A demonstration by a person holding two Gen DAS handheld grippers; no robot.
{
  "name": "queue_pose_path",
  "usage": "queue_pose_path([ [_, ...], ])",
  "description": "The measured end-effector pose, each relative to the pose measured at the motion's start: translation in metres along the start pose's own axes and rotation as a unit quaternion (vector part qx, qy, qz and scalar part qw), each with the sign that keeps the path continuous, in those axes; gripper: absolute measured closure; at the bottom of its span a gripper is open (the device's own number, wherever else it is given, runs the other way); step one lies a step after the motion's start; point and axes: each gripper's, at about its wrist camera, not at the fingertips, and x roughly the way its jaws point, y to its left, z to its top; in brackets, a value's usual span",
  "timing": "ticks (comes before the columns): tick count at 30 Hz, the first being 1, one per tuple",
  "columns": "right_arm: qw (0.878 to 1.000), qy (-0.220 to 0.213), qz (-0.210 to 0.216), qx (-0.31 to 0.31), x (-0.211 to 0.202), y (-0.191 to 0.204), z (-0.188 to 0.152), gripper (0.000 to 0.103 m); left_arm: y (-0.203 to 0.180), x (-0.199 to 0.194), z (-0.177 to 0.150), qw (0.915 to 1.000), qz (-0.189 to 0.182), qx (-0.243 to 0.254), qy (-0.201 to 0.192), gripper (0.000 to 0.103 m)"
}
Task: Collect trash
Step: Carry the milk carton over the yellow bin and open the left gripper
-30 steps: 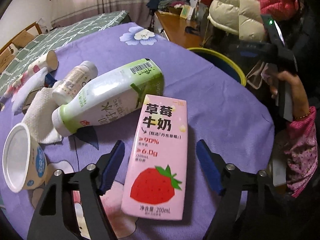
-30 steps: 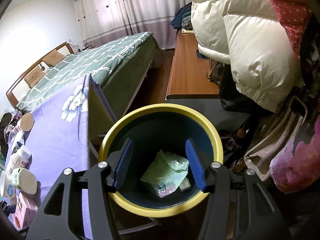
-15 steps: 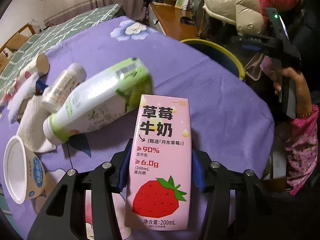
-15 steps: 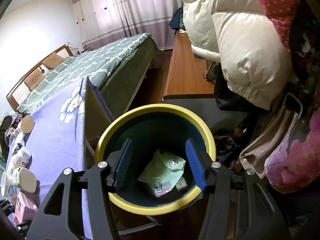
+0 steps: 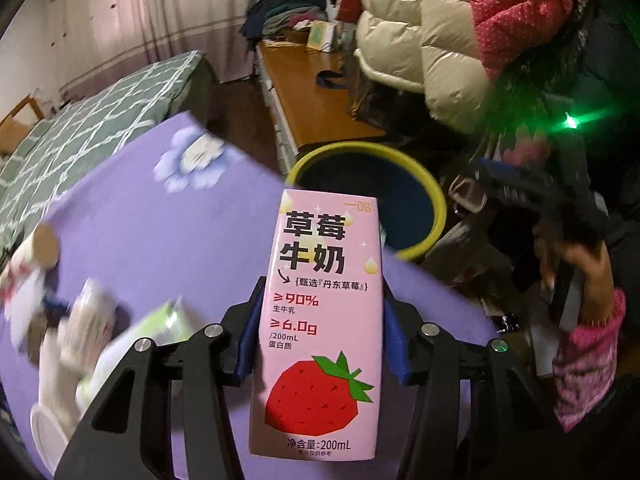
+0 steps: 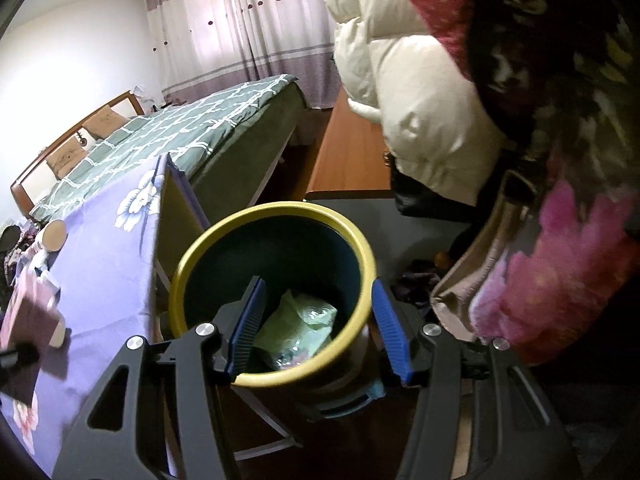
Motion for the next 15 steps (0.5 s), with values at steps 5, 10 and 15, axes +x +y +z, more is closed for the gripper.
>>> queue_pose_path([
  [5, 1.000, -0.008, -0.009, 0.004, -0.009, -0.015, -0.003, 0.050, -0.021, 0.038, 0.047, 0.9998, -0.005, 0.016, 0.009, 0.052],
  [10, 1.000, -0.010, -0.015, 0.005, -0.014, -0.027, -0.007, 0.049, -0.036, 0.076, 0.083, 0.9996, -0.009, 0.016, 0.019, 0.052],
  [15, 1.000, -0.006, -0.021, 0.015, -0.012, -0.039, -0.009, 0.048, -0.050, 0.106, 0.107, 0.9995, -0.012, 0.015, 0.024, 0.052],
])
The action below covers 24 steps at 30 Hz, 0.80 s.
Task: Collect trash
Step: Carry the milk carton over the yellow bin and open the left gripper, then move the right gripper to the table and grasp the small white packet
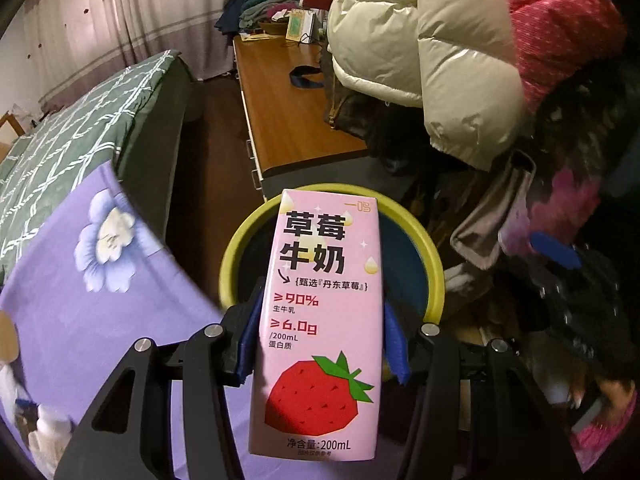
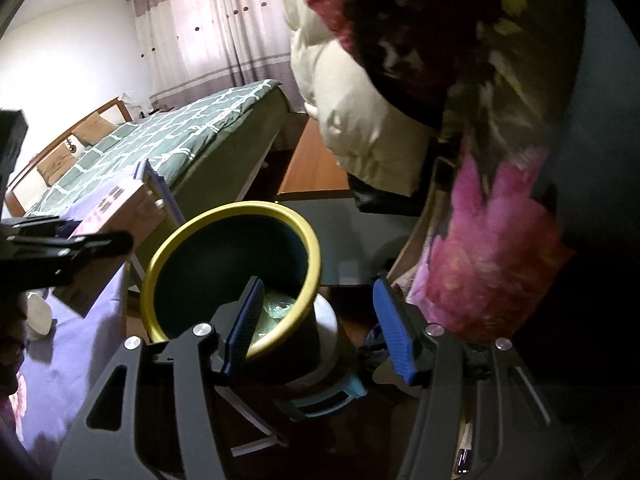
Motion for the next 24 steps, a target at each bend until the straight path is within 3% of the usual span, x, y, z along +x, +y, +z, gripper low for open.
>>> queue_pose_path([
  [1, 1.000, 0.000, -0.001, 0.002, 0.001, -0.002, 0.000, 0.046, -0.002, 0.005, 0.006, 1.0000, 0.002, -0.001, -0.003, 0.050],
  [3, 1.000, 0.001, -0.002, 0.005, 0.002, -0.004, -0.001, 0.045, 0.000, 0.010, 0.011, 0.9997, 0.018, -0.007, -0.014, 0.014],
  [4, 1.000, 0.001, -0.002, 0.006, 0.002, -0.004, -0.001, 0.045, 0.001, 0.010, 0.013, 0.9993, 0.027, -0.012, -0.024, 0.011],
  [8, 1.000, 0.006, 0.004, 0.004, 0.005, -0.002, -0.003, 0.045, 0.011, -0.009, 0.009, 0.9976, 0.024, -0.041, -0.051, 0.011],
  [13, 1.000, 0.012, 0.016, -0.007, 0.011, 0.011, -0.004, 0.045, 0.024, -0.062, -0.020, 0.9912, 0.059, -0.053, -0.106, 0.011],
  [18, 0.999, 0.019, 0.031, -0.027, 0.014, 0.035, -0.006, 0.044, 0.040, -0.119, -0.066, 0.9822, 0.093, -0.072, -0.146, 0.005],
  [24, 0.996, 0.021, 0.053, -0.062, 0.014, 0.075, -0.007, 0.044, 0.077, -0.175, -0.128, 0.9669, 0.151, -0.120, -0.167, 0.005],
])
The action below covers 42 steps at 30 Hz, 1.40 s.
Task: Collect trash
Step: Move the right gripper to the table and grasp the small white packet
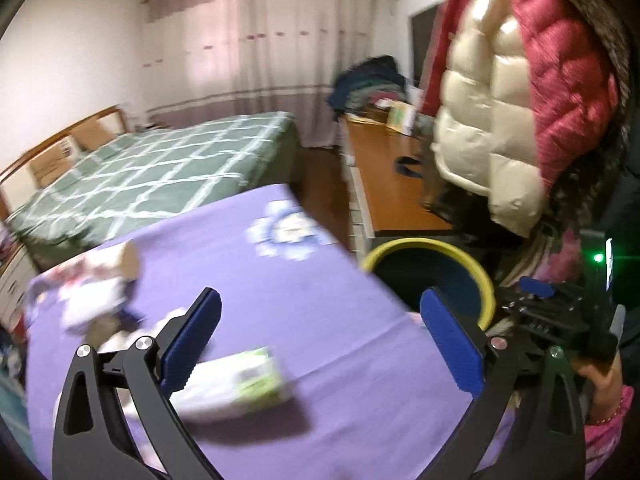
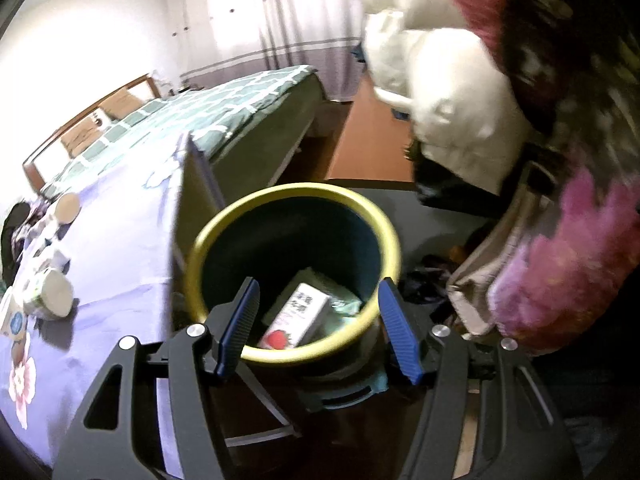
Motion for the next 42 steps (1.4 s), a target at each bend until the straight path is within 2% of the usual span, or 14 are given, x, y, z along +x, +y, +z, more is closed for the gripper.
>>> queue_pose_path([
  [4, 0.999, -0.002, 0.021, -0.032, 0.001, 0.036, 0.007, 0.044, 0.053, -0.034, -0.019, 0.9978, 0.055, -0.037, -0.010, 0.005],
  [7, 0.997, 0.001, 0.043, -0.064, 0.002, 0.070, 0.011, 0.044, 0.093, -0.060, -0.035, 0.9929, 0.097, -0.065, -0.017, 0.005],
  [11, 0.991, 0.001, 0.080, -0.104, 0.003, 0.121, 0.018, 0.044, 0.145, -0.090, -0.061, 0.9824, 0.158, -0.098, -0.021, 0.005],
  [15, 0.983, -0.001, 0.120, -0.140, 0.001, 0.177, 0.025, 0.044, 0.188, -0.105, -0.081, 0.9722, 0.191, -0.134, -0.020, 0.005],
  [20, 0.971, 0.000, 0.163, -0.176, 0.002, 0.244, 0.036, 0.044, 0.218, -0.114, -0.094, 0.9655, 0.211, -0.152, -0.022, 0.005],
  [26, 0.956, 0.009, 0.188, -0.223, 0.017, 0.321, 0.045, 0.044, 0.243, -0.120, -0.102, 0.9591, 0.238, -0.152, -0.023, 0.005],
  [31, 0.941, 0.044, 0.203, -0.267, 0.053, 0.381, 0.050, 0.063, 0.255, -0.119, -0.106, 0.9575, 0.240, -0.158, -0.020, 0.005],
  [36, 0.932, 0.082, 0.196, -0.292, 0.088, 0.415, 0.046, 0.066, 0.260, -0.114, -0.108, 0.9579, 0.237, -0.162, -0.016, 0.005],
  [42, 0.928, 0.113, 0.180, -0.307, 0.112, 0.436, 0.044, 0.067, 0.269, -0.103, -0.111, 0.9581, 0.230, -0.170, -0.010, 0.005],
])
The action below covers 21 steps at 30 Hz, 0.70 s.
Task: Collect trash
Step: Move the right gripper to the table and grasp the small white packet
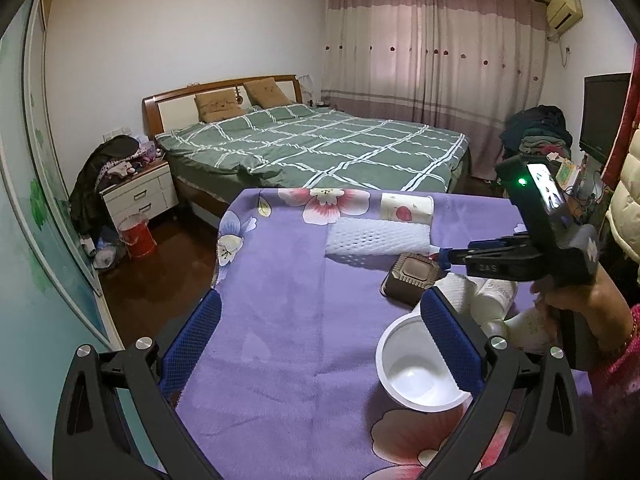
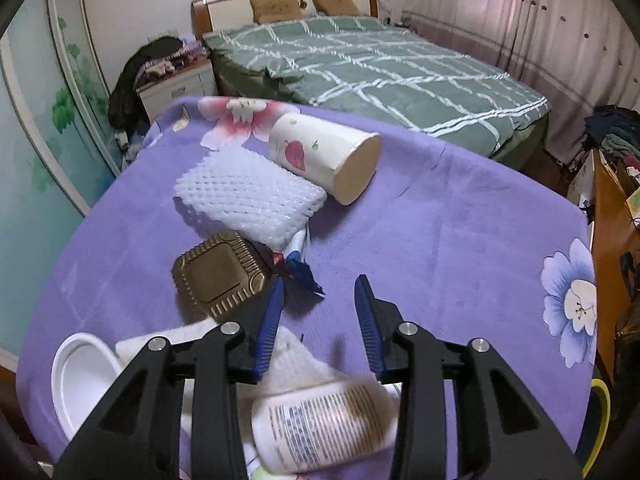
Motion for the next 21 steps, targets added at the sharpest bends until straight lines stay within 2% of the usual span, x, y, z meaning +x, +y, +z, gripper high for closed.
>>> queue_pose_path([
  [8, 0.999, 0.040, -0.002, -0.005, 0.023, 0.001, 0.015, 0.067, -0.001, 0.014, -0.003, 0.9999, -0.011, -0.007, 0.011, 0.005],
  [9, 0.999, 0.043, -0.003, -0.004, 0.024, 0.001, 0.016, 0.074, -0.001, 0.015, -0.004, 0.9998, -0.012, -0.008, 0.012, 0.005],
  [10, 0.999, 0.047, -0.003, -0.004, 0.026, 0.001, 0.016, 0.090, -0.001, 0.016, -0.005, 0.9998, -0.013, -0.008, 0.012, 0.005],
  [11, 0.999, 0.049, -0.002, -0.002, 0.027, 0.000, 0.016, 0.095, -0.002, 0.017, -0.005, 0.9998, -0.015, -0.008, 0.013, 0.005],
  [16, 1.000, 0.028, 0.006, 0.008, 0.012, -0.008, 0.011, 0.097, -0.003, 0.018, -0.007, 0.9998, -0.015, -0.005, 0.014, 0.005],
  [21, 1.000, 0.005, 0.015, 0.015, -0.020, -0.020, -0.006, 0.100, -0.004, 0.014, -0.006, 0.9998, -0.019, -0.007, 0.010, 0.005],
])
